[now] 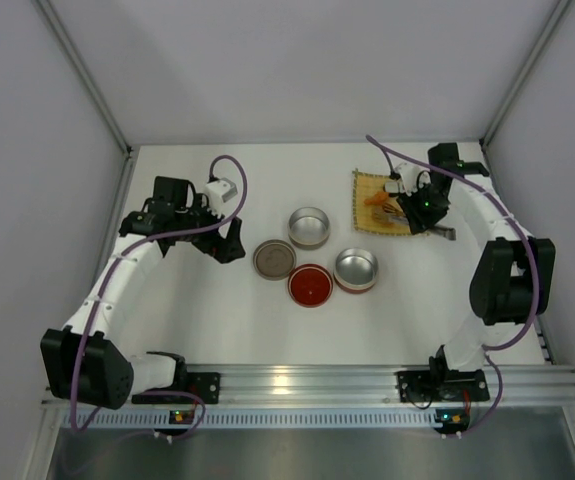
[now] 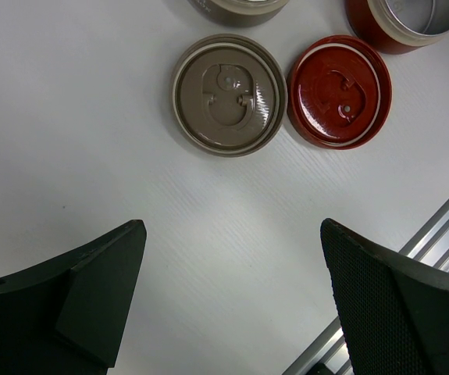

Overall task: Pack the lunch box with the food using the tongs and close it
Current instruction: Pick up the fake food from the plate.

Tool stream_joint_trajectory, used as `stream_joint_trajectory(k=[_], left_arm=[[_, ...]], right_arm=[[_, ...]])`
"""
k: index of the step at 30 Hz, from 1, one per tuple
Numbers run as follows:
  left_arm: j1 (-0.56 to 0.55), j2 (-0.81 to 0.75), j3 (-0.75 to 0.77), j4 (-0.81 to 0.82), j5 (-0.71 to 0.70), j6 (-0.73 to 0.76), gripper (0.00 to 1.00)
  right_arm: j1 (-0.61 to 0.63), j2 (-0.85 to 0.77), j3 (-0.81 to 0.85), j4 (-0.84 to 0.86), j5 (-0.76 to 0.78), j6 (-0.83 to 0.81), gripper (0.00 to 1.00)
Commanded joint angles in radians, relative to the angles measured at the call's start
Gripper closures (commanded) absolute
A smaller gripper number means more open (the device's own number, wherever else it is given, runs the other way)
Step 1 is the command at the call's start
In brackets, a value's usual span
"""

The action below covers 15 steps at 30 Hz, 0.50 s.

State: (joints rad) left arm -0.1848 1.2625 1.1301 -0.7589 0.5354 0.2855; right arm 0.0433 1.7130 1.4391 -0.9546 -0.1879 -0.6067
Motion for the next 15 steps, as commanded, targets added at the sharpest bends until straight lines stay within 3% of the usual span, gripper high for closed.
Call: stream_joint_trajectory(k=[1, 3, 12, 15], left_arm=[[0.004, 0.006, 0.016, 0.041, 0.035, -0.012, 0.02], [0.004, 0.005, 0.016, 0.041, 0.028, -0.016, 0.02], [0.004, 0.000, 0.010, 0.053, 0.014, -0.034, 0.02], [0.004, -0.003, -0.001, 0.066, 0.008, -0.049, 0.02]], right_arm=[[-0.011, -0.006, 0.000, 0.050, -0.022, -0.022, 0.67], [-0.010, -0.015, 0.000, 0.047, -0.025, -0.024, 0.69], [-0.011, -0.108, 0.007, 0.011, -0.033, -0.021, 1.00], [-0.011, -0.147, 0.004, 0.001, -0.041, -0.018, 1.00]])
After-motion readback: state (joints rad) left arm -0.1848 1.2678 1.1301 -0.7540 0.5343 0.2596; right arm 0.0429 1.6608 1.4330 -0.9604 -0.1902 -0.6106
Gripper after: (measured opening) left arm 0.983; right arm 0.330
